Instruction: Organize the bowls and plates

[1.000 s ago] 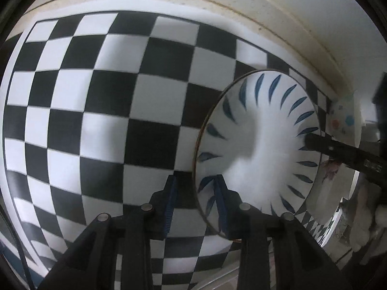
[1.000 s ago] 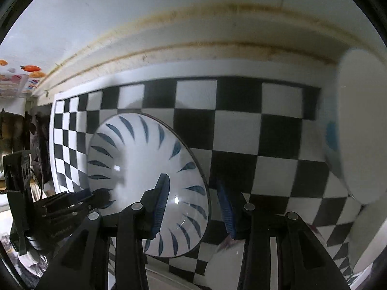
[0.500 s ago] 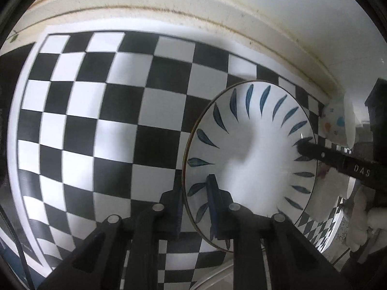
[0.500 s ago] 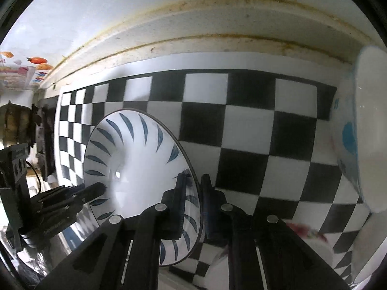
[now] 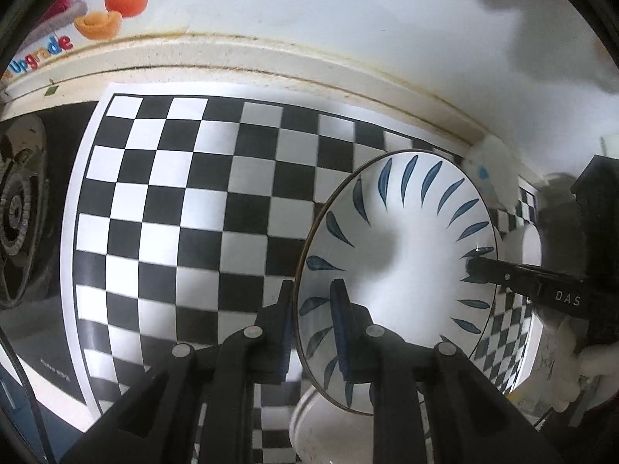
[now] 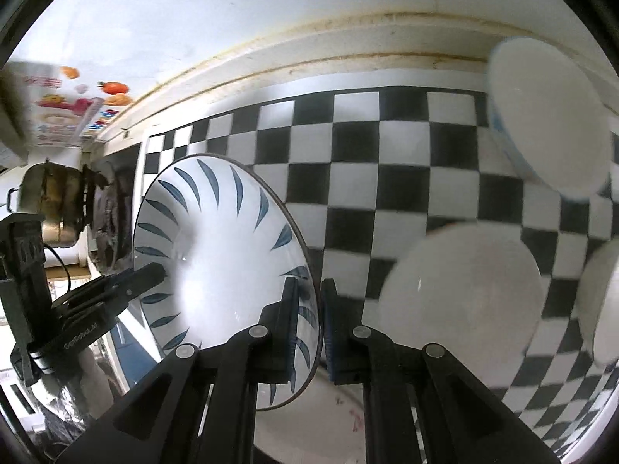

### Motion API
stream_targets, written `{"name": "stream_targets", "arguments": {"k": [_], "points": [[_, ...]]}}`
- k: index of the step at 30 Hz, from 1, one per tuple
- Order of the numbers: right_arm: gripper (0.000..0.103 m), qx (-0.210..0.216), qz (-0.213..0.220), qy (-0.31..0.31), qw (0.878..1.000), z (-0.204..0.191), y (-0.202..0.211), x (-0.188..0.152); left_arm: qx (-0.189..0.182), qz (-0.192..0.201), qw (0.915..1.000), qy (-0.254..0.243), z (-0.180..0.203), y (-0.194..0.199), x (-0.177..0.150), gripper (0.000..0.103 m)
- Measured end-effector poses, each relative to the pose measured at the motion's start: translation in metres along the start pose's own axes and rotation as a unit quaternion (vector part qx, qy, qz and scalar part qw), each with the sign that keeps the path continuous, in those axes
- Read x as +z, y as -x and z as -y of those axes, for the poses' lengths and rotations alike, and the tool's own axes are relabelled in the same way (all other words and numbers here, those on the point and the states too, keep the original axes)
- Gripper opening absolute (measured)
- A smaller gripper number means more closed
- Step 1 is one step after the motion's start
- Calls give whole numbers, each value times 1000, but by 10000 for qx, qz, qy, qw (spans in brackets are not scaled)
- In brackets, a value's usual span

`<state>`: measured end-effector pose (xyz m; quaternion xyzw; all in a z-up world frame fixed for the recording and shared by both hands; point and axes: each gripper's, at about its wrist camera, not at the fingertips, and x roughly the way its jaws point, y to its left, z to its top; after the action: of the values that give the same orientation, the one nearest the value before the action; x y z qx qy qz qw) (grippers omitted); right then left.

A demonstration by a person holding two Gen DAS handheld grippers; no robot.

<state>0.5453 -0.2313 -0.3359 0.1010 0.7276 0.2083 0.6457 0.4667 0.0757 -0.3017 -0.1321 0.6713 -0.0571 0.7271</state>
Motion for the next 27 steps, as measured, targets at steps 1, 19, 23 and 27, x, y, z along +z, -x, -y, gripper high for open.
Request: {"name": "stream_targets", "arguments": {"k": [1, 19, 23, 27], "points": [[13, -1, 44, 6, 10000, -1, 5, -7, 2, 25, 10000, -79, 4, 4, -6, 16], [13, 283, 266, -499, 9980, 35, 13, -173, 75, -396, 9966, -719, 42, -14, -111, 16], [13, 321, 151, -667, 9971, 47, -8, -192, 189, -564, 9954, -752, 42, -37, -125, 19], [13, 288, -10, -761, 9967, 57, -31, -205, 249, -765, 9944, -684, 37, -58, -135, 20]]}}
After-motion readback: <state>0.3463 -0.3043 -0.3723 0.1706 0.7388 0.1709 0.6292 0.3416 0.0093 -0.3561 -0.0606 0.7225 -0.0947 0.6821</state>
